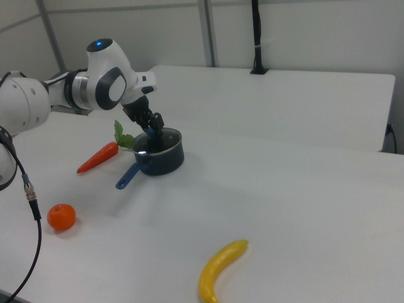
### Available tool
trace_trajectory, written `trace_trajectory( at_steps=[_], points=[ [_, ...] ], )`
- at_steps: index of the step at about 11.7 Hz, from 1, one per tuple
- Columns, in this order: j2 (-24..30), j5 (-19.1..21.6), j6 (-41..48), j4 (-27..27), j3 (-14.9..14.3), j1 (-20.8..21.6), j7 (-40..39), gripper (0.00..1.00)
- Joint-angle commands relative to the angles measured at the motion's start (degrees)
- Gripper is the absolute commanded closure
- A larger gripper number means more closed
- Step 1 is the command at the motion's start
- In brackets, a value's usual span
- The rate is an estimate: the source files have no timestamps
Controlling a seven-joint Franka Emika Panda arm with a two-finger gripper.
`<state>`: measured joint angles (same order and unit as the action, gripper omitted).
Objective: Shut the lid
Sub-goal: 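Lower the glass lid onto the saucepan rim and open the gripper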
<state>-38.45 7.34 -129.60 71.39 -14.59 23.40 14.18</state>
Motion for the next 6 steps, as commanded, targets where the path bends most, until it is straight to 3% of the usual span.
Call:
trace_trajectory(
  at_steps=[1, 6],
  points=[
    [-1.1, 0.66, -0.47, -1.16, 0.53, 0.07, 0.94, 0.64],
    [-1.54, 0.92, -2.4, -2.13, 0.62, -0.02, 1.64, 0.58]
  ],
)
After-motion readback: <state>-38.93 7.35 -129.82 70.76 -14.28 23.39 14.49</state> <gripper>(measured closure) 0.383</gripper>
